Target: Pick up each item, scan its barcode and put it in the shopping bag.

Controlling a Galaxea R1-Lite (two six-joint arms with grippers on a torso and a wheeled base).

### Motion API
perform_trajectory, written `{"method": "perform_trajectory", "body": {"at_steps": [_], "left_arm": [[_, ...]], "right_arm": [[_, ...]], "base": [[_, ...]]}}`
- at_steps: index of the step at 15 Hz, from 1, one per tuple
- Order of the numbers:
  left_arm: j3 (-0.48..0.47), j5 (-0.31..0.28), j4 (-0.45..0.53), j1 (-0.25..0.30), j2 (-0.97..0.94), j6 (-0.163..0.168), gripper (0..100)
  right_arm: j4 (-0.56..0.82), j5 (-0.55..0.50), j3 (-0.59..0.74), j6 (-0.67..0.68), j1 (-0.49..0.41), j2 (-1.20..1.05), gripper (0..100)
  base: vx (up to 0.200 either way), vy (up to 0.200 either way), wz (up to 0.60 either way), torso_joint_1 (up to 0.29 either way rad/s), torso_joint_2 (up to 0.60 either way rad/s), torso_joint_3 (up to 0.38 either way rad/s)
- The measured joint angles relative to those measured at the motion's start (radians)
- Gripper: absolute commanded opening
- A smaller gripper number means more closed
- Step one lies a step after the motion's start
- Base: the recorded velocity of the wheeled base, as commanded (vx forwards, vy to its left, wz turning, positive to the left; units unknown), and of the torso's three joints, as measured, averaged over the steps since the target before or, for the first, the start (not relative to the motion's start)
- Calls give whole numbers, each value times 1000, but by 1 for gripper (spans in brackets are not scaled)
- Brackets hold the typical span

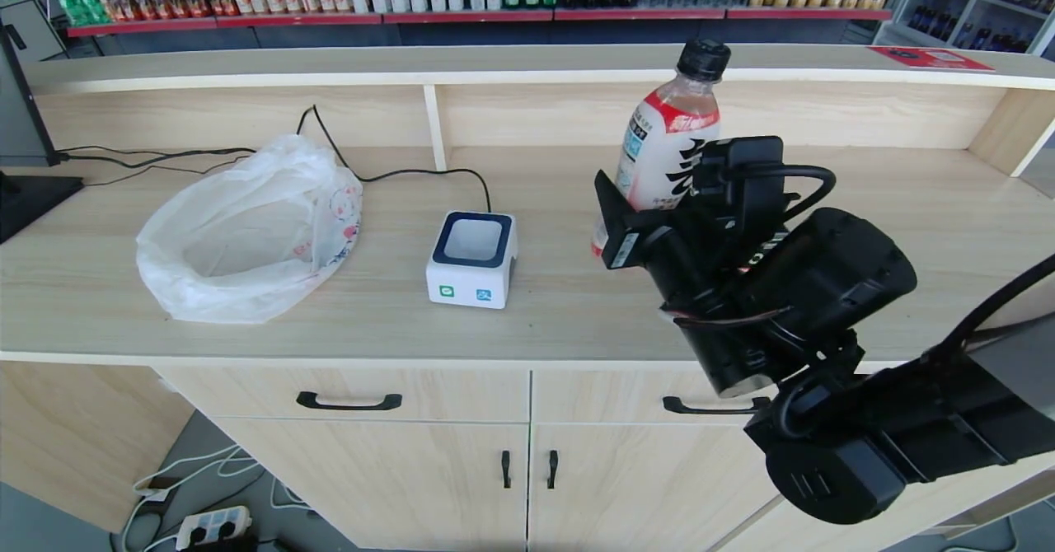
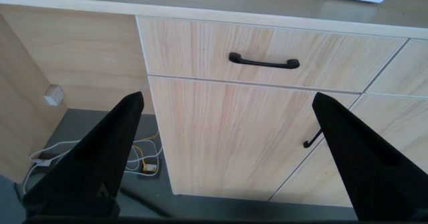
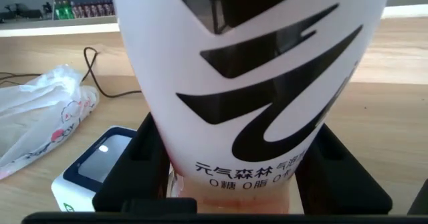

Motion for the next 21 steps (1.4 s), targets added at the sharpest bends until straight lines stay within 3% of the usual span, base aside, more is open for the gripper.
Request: {"method": "perform_trajectory", "body": {"at_steps": [3,11,16,21], "left_arm": [[0,0,0,-1,0,0,100],[0,0,0,0,0,0,100],[0,0,0,-1,0,0,100],[0,0,0,-1,0,0,100]], "right_arm": [[-19,3,23,-13,54,-26,0],[-27,12,183,-5,359,-102,0],[-27,14,242,15,395,-150,0],[-27,33,277,174,409,-167,0]], "base": [[0,0,0,0,0,0],[0,0,0,0,0,0],[0,0,0,0,0,0],[0,0,0,0,0,0]]}}
